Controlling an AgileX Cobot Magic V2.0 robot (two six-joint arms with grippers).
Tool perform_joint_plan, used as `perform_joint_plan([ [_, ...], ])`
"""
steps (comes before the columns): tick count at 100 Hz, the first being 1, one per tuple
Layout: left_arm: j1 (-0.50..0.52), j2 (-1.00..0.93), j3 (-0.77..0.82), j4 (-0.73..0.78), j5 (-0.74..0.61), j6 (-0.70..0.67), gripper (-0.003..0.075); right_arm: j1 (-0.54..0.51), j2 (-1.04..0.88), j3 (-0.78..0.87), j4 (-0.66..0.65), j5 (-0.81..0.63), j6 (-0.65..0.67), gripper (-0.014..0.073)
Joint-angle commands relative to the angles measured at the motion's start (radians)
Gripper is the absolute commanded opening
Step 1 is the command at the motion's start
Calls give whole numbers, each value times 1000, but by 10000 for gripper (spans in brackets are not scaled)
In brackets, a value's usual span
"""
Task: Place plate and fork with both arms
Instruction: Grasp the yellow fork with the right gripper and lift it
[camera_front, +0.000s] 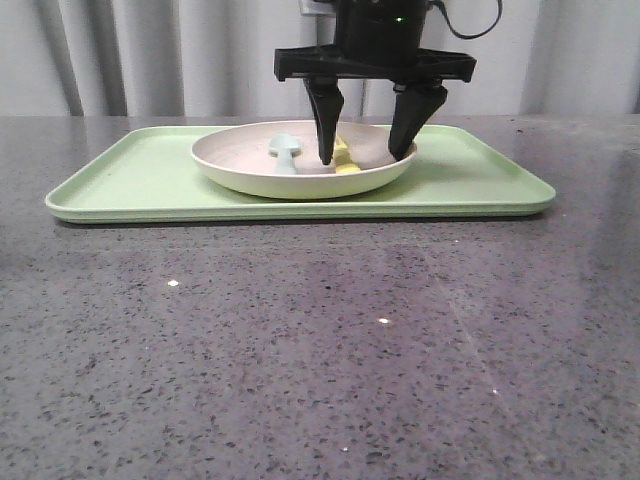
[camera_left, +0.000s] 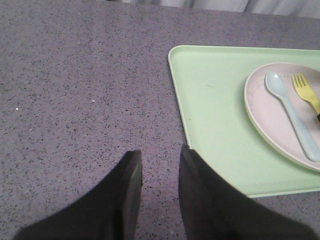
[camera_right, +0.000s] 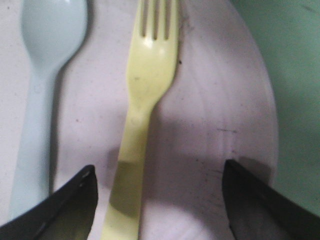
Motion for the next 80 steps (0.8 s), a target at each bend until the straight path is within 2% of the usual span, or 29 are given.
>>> perform_joint_plan([
  [1, 0, -14, -28, -13, -63, -12, 186, 1, -62, -34, -2, -21, 3, 526],
  [51, 0, -14, -28, -13, -63, -12, 186, 1, -43, -34, 3, -25, 3, 515],
  [60, 0, -14, -28, -13, -63, -12, 186, 1, -43, -34, 3, -25, 3, 446],
  [80, 0, -14, -28, -13, -63, -12, 186, 1, -43, -34, 3, -29, 4, 185],
])
